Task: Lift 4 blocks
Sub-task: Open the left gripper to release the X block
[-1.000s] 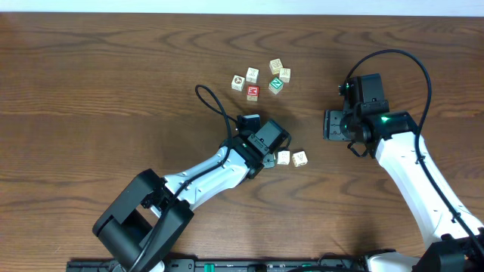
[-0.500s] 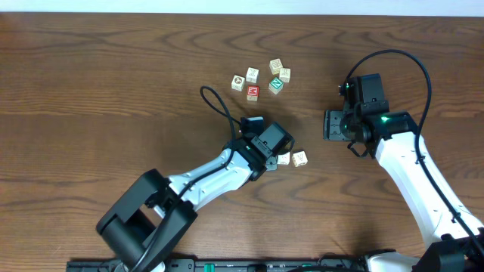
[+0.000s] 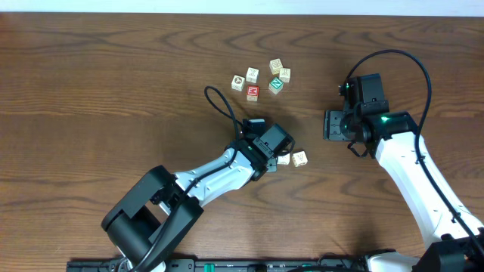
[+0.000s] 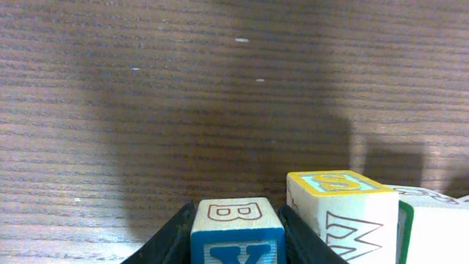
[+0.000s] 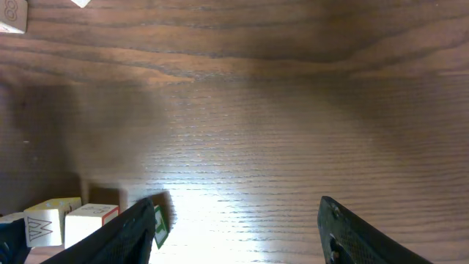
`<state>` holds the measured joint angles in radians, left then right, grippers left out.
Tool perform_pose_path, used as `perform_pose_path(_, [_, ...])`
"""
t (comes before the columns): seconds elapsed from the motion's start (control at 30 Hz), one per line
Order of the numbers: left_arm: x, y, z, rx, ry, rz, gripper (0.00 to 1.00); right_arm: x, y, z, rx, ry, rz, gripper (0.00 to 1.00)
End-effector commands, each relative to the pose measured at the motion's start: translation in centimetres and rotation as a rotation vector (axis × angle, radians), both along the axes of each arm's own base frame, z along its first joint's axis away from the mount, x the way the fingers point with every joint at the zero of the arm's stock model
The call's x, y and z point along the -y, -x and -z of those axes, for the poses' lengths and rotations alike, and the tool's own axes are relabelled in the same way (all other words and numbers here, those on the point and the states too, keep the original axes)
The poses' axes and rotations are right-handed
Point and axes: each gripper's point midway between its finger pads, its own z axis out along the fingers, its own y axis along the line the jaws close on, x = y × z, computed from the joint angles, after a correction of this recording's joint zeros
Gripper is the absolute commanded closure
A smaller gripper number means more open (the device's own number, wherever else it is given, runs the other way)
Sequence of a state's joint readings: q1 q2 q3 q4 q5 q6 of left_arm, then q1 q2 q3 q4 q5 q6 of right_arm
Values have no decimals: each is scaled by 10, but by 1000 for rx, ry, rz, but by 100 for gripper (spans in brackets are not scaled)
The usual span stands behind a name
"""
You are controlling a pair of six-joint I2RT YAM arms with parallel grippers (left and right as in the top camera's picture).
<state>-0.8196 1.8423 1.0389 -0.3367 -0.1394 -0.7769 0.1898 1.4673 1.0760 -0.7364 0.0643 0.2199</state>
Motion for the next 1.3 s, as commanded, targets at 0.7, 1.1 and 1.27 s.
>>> perform_pose_path(0.7, [-10, -2, 1, 26, -64, 38, 41, 7, 1, 5, -12, 11, 24, 32])
perform_pose_path(1.1, [-11, -6, -15, 60, -53, 32, 41, 7, 0, 5, -12, 11, 25, 31])
perform_pose_path(1.27, [-12, -11, -33, 110, -39, 23, 39, 7, 1, 5, -12, 11, 24, 32])
